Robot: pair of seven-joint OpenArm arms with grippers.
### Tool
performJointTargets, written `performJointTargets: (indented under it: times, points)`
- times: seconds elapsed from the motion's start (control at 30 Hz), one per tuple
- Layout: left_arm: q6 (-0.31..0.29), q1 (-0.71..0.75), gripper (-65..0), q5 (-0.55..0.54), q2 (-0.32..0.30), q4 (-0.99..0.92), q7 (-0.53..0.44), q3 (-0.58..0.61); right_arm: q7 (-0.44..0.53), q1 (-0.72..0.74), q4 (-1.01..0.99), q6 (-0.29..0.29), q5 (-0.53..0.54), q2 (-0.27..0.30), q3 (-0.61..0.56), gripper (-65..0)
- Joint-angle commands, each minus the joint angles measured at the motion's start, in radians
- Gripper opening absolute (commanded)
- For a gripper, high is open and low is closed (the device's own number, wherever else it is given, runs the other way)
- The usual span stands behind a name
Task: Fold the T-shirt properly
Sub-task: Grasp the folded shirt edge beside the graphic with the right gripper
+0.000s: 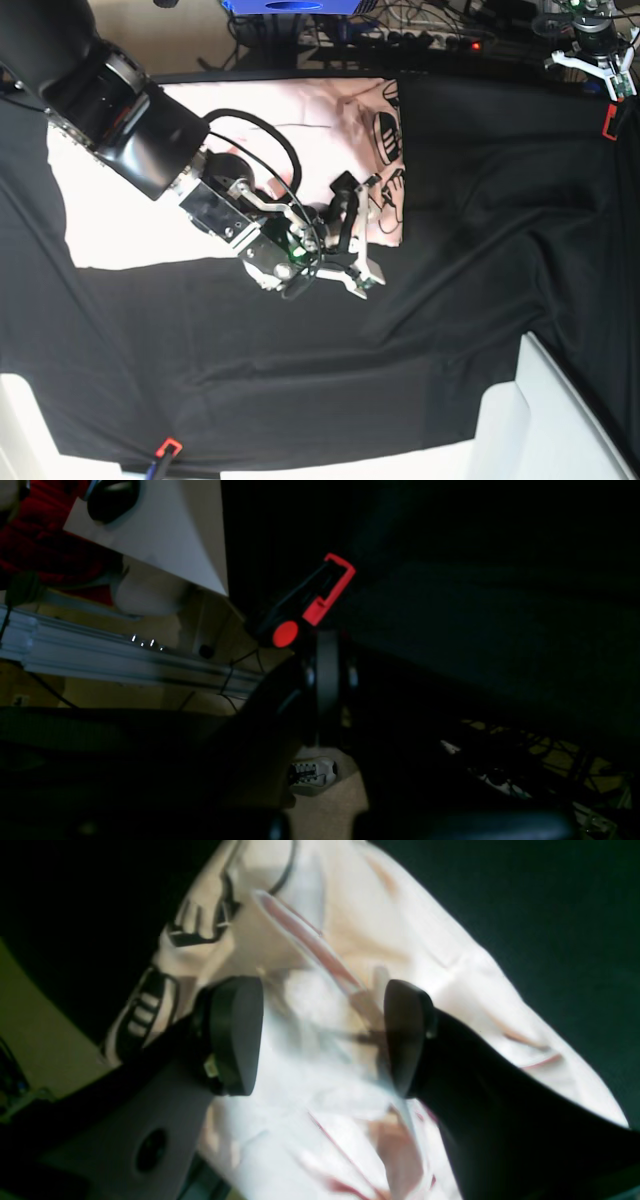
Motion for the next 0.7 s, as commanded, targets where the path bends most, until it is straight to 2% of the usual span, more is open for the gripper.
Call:
performJointTargets:
  times: [0.0, 0.23, 0.3, 0.43, 0.47, 0.67]
  points:
    - [0.011, 0.009, -65.0, 0.002, -0.012, 0.013, -0.021, -0.006, 0.021, 0.026, 0.002, 0.004, 0.011, -0.014, 0.003, -28.1]
    - [0.011, 0.009, -65.0, 0.002, -0.014, 0.013, -0.021, -0.006, 0.024, 0.026, -0.018, 0.005, 0.011, -0.056, 0.001, -29.3]
    - [0.011, 0.009, -65.0, 0.002, -0.014, 0.013, -0.021, -0.006, 0.022, 0.026, -0.018, 0.005, 0.013, -0.06, 0.001, -36.0]
    - [0.011, 0.009, -65.0, 0.002, -0.015, 0.013, -0.021, -0.006, -0.002, 0.021, -0.011, 0.005, 0.017, -0.062, 0.003, -62.2]
    - [0.011, 0.009, -65.0, 0.002, -0.015, 0.013, -0.021, -0.006, -0.01, 0.021, -0.011, 0.004, 0.017, -0.062, 0.004, -65.0]
    - [0.011, -0.012, -65.0, 0.002, -0.018, 0.003, -0.015, -0.006, -0.036, -0.037, 0.062, -0.004, 0.019, -0.05, 0.011, -65.0]
